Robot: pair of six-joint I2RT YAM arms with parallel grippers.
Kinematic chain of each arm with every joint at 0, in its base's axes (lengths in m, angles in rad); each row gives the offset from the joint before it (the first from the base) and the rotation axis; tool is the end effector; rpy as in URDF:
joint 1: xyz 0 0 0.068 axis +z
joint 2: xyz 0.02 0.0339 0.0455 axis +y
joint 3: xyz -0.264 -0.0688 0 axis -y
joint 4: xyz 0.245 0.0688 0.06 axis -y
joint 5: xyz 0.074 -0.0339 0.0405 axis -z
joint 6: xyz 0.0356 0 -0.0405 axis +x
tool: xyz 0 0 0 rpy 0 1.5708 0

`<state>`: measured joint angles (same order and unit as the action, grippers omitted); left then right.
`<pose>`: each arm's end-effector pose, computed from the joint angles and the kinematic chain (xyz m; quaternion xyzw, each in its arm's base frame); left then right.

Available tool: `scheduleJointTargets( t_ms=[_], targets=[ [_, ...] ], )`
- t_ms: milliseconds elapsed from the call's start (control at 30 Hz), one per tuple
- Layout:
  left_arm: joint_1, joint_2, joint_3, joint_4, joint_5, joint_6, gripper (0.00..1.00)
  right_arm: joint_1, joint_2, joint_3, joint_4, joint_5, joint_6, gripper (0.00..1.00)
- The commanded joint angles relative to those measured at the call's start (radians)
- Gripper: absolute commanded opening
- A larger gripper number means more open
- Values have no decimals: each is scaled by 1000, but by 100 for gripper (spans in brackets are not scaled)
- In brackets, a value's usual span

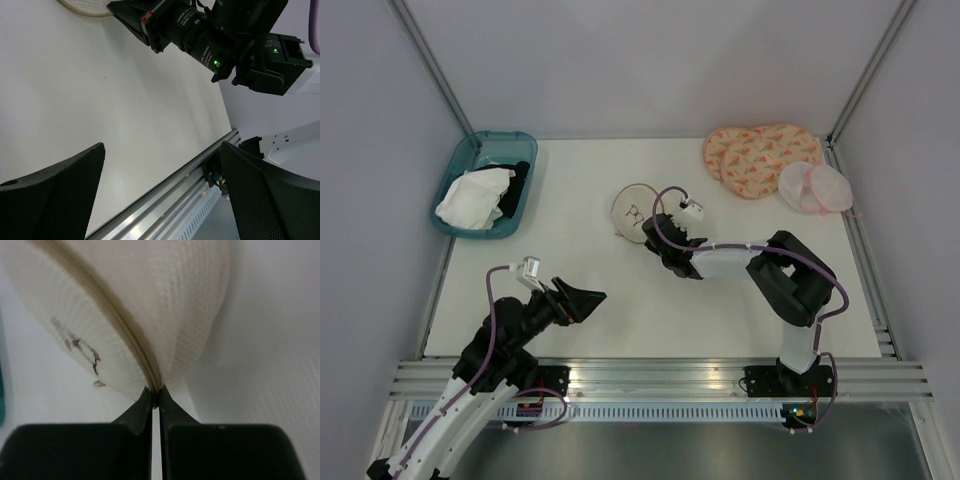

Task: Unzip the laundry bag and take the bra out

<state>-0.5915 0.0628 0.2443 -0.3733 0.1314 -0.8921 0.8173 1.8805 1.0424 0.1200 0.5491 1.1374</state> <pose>0.0754 -0.0563 0.2125 -0.0740 0.7675 -0.4662 0.4338 0.2787 0.2699 0.1543 0.2504 0.8473 0.1920 0.4272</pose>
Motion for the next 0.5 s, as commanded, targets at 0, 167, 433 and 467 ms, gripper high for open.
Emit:
scheduleJointTargets(
  t_ms=[0, 167, 433, 467],
  targets=[
    [-2, -18, 39, -33, -15, -1, 100, -15, -27, -27, 99, 81, -33, 1],
    [-2, -17, 30, -32, -29, 10, 99, -76, -176, -163, 202, -203, -218, 0],
    [-4, 77, 0, 196, 74, 65, 100, -248, -448, -324, 196, -716, -208, 1],
    [-2, 91, -3, 226, 82, 65, 100, -256, -487, -331, 190, -733, -194, 0]
  ],
)
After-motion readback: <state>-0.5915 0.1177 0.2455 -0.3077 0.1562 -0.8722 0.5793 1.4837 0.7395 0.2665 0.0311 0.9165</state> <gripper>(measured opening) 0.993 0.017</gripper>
